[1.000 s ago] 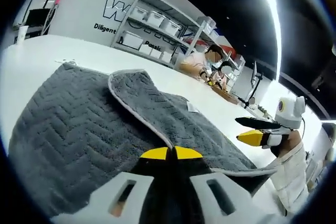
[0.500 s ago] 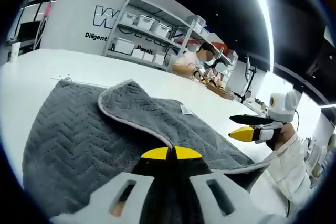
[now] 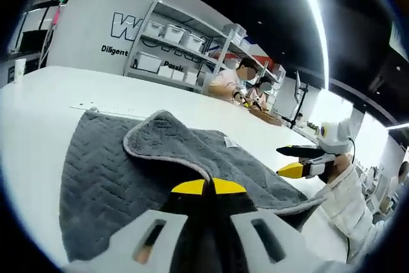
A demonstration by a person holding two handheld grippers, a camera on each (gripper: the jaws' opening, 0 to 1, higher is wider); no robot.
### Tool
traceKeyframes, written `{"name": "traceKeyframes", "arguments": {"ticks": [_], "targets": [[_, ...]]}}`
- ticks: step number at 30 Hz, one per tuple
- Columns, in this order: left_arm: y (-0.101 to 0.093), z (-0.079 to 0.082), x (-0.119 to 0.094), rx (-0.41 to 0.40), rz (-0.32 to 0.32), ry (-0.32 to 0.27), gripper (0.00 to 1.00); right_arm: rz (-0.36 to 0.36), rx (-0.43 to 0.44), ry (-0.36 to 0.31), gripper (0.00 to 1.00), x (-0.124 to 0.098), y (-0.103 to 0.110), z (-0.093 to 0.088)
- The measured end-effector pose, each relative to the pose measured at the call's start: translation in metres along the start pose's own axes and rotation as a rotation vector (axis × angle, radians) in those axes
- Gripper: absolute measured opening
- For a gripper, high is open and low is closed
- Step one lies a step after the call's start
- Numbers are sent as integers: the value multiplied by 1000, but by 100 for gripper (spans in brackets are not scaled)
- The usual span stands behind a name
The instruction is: Open the folded towel by lifting each exposed corner and separating the folded layers until the towel lies flat within the target outline without major curled edges
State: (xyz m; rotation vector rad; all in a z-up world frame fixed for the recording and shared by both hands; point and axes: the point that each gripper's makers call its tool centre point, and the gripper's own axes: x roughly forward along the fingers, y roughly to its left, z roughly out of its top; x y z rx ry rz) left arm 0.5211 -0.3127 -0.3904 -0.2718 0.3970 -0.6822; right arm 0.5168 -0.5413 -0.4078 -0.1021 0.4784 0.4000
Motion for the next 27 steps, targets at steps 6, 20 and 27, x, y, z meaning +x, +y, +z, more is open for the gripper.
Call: {"name": "traceKeyframes", "arguments": {"ticks": [6,20,27], "targets": [[7,5,-8,22,3,-3,1,11,-5,6,90,1,3,-1],[46,0,-29,50,50,33,1,16,-17,16,89,2,5,-3],[61,-3,-39,80,63,54,1,20,-30,30,89,3,8,-5]]}}
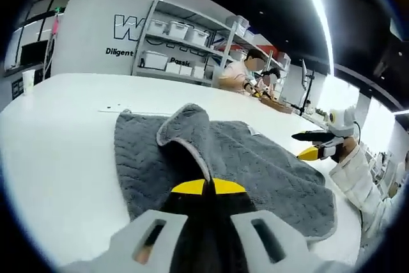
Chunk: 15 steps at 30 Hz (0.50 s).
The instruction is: Open the folded towel by lifting each exposed corner and separating the folded layers until the towel lies flat within the target outline without major curled edges
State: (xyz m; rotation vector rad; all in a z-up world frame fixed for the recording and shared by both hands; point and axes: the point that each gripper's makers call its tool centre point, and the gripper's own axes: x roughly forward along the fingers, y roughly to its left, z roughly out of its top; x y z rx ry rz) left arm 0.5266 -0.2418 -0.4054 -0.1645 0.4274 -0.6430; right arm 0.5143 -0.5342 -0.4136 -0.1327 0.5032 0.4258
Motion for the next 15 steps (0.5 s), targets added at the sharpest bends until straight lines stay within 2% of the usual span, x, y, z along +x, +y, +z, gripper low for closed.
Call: {"name": "traceKeyframes", "arguments": {"ticks": [15], "targets": [[26,5,-24,-3,12,-30,1,1,-13,27,89,4,1,-5]]}}
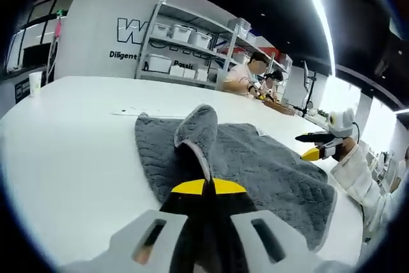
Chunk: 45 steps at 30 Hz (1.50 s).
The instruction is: Open the folded towel by lifting each exposed corner and separating the folded layers until the towel lies flat within the target outline without major curled edges
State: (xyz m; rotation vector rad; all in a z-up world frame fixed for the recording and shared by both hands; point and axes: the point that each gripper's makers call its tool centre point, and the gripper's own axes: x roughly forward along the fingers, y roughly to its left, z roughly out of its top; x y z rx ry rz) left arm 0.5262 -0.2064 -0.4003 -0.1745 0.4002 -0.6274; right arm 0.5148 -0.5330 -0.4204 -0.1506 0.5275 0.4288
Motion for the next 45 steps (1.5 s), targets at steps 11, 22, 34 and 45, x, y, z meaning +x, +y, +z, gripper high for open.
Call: {"name": "traceKeyframes", "arguments": {"ticks": [11,22,34,45], "targets": [[12,8,-14,-36,-17,-55,1,7,-19,22,89,3,4,-4],[35,6,-29,-48,27,-60,1,6,-25,32,88,4,4,-6],[50,2,-37,-45,59,-42,1,5,-31,47,87,4,3,-10],[67,-12,-44,-38,113,22,1,13,-41,55,87,4,5,-11]]}}
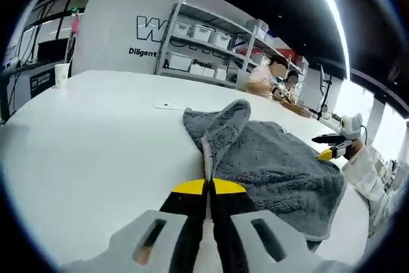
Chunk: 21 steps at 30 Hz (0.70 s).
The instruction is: Open the folded towel by lifting each exposed corner and separating the folded layers until the towel lies flat within the target outline without major curled edges
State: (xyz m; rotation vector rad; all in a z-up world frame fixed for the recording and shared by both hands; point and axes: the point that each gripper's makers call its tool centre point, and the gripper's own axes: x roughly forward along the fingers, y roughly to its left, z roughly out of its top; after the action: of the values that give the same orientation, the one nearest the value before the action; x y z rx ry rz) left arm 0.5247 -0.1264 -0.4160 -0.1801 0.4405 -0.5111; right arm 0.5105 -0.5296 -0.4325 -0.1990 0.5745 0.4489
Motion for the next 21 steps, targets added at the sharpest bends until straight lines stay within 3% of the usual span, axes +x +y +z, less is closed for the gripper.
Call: {"name": "traceKeyframes", "arguments": {"ticks": [17,21], "targets": [[14,-18,6,34,67,77,2,11,-15,8,87,2,4,0],[18,-15,4,34,93,67,10,10,-15,8,87,2,4,0]]}}
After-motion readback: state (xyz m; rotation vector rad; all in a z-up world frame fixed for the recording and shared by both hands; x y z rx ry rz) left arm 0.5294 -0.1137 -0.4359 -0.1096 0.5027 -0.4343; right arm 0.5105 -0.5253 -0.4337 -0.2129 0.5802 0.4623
